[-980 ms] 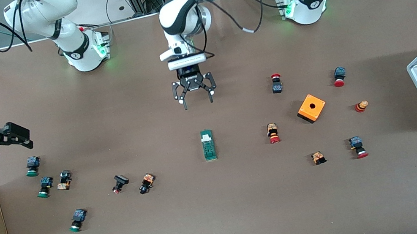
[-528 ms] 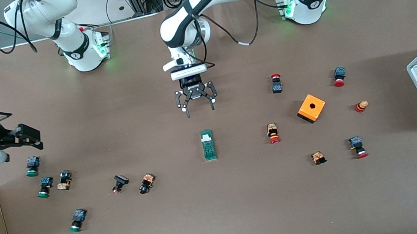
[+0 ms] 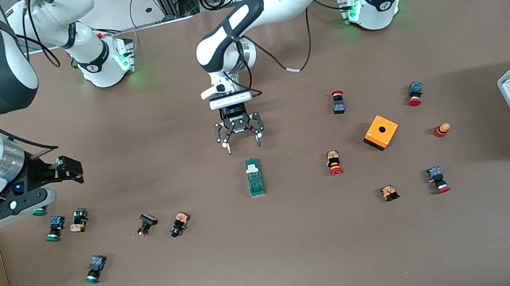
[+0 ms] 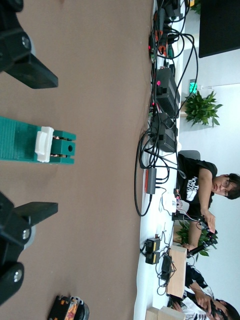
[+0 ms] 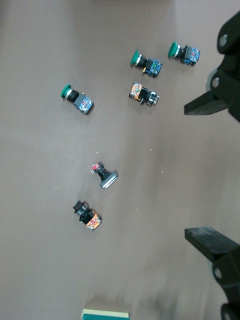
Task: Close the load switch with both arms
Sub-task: 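Lower the left gripper toward the switch while the right gripper reaches it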
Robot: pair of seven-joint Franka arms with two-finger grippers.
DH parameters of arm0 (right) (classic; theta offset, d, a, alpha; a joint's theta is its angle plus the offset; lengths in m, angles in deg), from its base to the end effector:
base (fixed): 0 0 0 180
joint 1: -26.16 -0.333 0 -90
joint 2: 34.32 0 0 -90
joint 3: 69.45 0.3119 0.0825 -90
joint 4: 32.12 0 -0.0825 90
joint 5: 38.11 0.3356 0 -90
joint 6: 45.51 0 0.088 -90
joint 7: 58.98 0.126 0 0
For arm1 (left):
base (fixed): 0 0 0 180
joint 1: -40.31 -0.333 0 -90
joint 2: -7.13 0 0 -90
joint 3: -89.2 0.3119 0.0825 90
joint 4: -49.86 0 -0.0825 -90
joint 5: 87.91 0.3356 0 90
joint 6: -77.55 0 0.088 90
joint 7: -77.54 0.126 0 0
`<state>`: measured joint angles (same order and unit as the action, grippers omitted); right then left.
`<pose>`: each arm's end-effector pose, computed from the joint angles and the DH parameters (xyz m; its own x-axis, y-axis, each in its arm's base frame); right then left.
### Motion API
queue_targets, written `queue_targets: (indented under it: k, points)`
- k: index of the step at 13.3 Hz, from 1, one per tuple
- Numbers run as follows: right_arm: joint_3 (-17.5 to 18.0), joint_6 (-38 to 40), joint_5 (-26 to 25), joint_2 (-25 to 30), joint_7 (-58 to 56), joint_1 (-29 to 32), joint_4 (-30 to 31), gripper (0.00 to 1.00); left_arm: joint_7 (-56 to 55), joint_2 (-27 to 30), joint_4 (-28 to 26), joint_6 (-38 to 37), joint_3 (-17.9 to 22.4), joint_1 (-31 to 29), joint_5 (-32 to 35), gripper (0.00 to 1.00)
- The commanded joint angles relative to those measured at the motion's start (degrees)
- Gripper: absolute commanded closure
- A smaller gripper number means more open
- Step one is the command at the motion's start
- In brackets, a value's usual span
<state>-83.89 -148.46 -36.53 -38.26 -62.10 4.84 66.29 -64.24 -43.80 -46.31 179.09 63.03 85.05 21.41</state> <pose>0.5335 0.0708 0.5234 0.9856 0.1683 0.0132 0.1684 -0.9857 -0.0091 0.3421 -0.5478 0.1628 0.2838 0.0803 0.9555 0.0977 -0.9937 0.0545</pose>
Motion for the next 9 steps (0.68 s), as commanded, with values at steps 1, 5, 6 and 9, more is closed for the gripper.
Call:
queue_targets:
  k: [1,5,6,9]
  points:
    - [-0.2,-0.1,5.5,-2.8,7.3,-0.6,-3.7,0.0,-2.4,-4.3,3.3,-2.1,-0.5,-0.1,3.8,0.0]
    - [-0.2,0.0,9.4,-6.2,19.2,-2.9,-6.7,0.0,-4.1,-6.6,4.1,-3.2,-0.5,-0.3,4.8,0.0]
    - [0.1,-0.1,10.4,-7.4,23.2,-4.0,-7.3,0.0,-4.2,-8.4,5.6,-3.3,-0.5,-0.3,4.9,0.01]
    - [10.5,-1.4,10.5,-8.8,35.2,1.6,-7.5,0.0,-3.9,-9.9,7.8,-3.4,-0.5,-0.3,4.9,0.01]
